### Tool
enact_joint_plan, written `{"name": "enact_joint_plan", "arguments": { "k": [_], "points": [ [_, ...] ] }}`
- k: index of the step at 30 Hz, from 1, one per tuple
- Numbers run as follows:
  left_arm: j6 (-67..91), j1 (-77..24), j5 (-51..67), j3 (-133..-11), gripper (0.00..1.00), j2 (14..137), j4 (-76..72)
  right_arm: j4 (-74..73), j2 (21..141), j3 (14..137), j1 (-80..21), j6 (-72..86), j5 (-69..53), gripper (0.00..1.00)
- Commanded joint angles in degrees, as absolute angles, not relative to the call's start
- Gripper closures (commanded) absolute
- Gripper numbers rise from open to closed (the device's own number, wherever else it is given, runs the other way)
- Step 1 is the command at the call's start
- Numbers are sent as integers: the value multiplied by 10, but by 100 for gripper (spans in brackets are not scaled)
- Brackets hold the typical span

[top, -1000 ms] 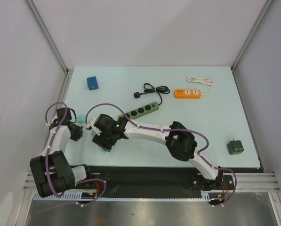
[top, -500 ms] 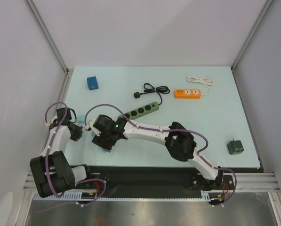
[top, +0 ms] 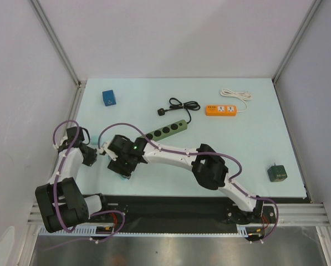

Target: Insert the plug

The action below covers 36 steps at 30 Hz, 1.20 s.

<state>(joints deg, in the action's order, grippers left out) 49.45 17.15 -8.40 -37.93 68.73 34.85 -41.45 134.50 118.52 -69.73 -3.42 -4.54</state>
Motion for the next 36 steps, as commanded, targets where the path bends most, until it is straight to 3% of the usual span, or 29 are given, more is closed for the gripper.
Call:
{"name": "enact_joint_plan", "arguments": {
  "k": [1, 12, 26, 36],
  "points": [
    [497, 178, -87, -395, 100, 686, 347, -455, 1376, 1204, -701, -40, -49, 100],
    [501, 178, -91, -403, 100, 676, 353, -501, 1425, 1245, -694, -4, -8, 100],
    [504, 178, -116, -401, 100, 658, 363, -452, 1441, 1194, -700, 34, 17, 100],
    [554, 196, -156, -471, 100, 658, 404, -518, 1472, 1239, -689, 40, 38, 100]
  ]
}}
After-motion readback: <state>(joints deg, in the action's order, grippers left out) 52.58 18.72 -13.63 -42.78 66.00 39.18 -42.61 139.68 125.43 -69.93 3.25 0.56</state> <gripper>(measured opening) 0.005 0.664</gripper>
